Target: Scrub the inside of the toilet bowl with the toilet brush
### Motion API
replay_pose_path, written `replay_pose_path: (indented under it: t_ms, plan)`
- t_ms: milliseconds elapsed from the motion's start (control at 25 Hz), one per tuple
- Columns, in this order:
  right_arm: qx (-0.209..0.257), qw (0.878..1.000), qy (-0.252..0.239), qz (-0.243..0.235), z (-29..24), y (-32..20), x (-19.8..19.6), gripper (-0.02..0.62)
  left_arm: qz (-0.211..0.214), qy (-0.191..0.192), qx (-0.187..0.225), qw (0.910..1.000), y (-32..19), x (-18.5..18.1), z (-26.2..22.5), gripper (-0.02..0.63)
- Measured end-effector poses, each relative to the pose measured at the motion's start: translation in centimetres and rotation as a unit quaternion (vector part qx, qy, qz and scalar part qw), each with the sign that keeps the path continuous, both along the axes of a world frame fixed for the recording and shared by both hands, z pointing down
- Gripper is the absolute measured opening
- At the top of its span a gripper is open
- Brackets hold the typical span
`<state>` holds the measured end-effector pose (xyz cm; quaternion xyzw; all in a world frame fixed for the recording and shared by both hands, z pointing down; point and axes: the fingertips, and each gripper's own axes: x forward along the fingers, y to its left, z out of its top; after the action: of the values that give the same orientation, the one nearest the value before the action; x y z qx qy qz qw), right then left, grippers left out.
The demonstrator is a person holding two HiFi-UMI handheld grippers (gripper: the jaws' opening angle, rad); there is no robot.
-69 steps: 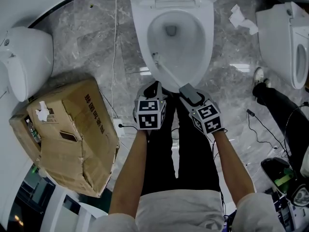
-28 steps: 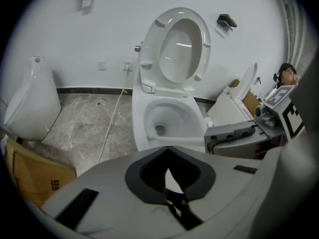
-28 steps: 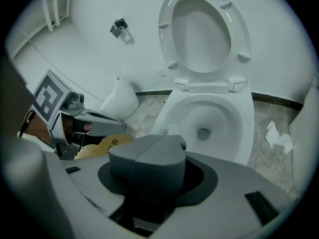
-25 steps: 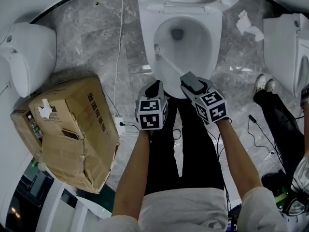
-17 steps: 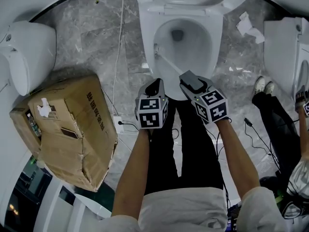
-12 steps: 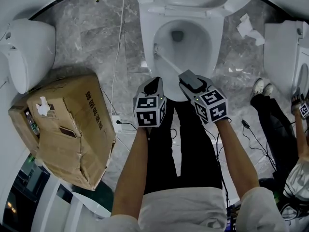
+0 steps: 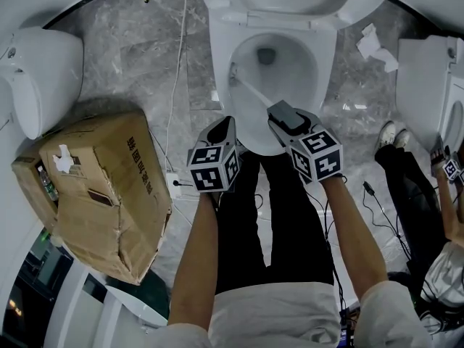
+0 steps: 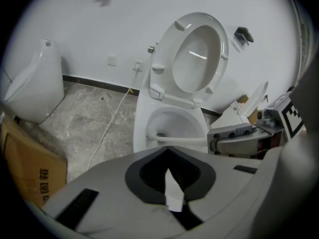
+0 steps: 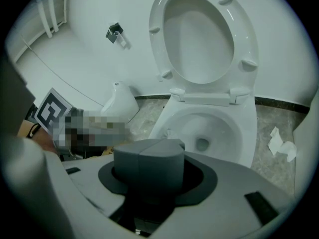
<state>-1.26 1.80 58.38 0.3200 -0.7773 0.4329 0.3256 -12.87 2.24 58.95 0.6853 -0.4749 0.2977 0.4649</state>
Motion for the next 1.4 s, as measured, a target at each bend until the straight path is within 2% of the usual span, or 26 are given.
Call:
replay_pose_path:
  t_ms: [600,800,960,1120,1400]
  plan:
    - [0.015,1.000,-0.005,-0.007,-0.3,-1.4,0.5,0.216,0.008,-0.013,-0.001,0.9999,-0.6,0.1,0.9,0.026]
    - [0.015,1.000,-0.014,0.018,-0.3,-2.7,0.9,0.218,0.004,-0.014,-0.002,0.9999,-0.8,0.0,1.1,0.026]
    - [0.025,1.000,-0.002,-0.004,-0.3,-3.0,0.5,0.218,-0.003,-0.013,-0.002,0.9999,-0.9,-0.1,1.3,0.026]
    - [0.029,1.000,-0.005,-0.003,-0.4,-3.6,0.6,0.218,-0.009,-0.013,0.000,0.9999,-1.0,0.1,1.2,0.026]
    - [0.046,0.999,-0.012,-0.009,-0.4,-5.0,1.5,0.218,0.017,-0.022,-0.008,0.9996,-0.1,0.7,1.8,0.026]
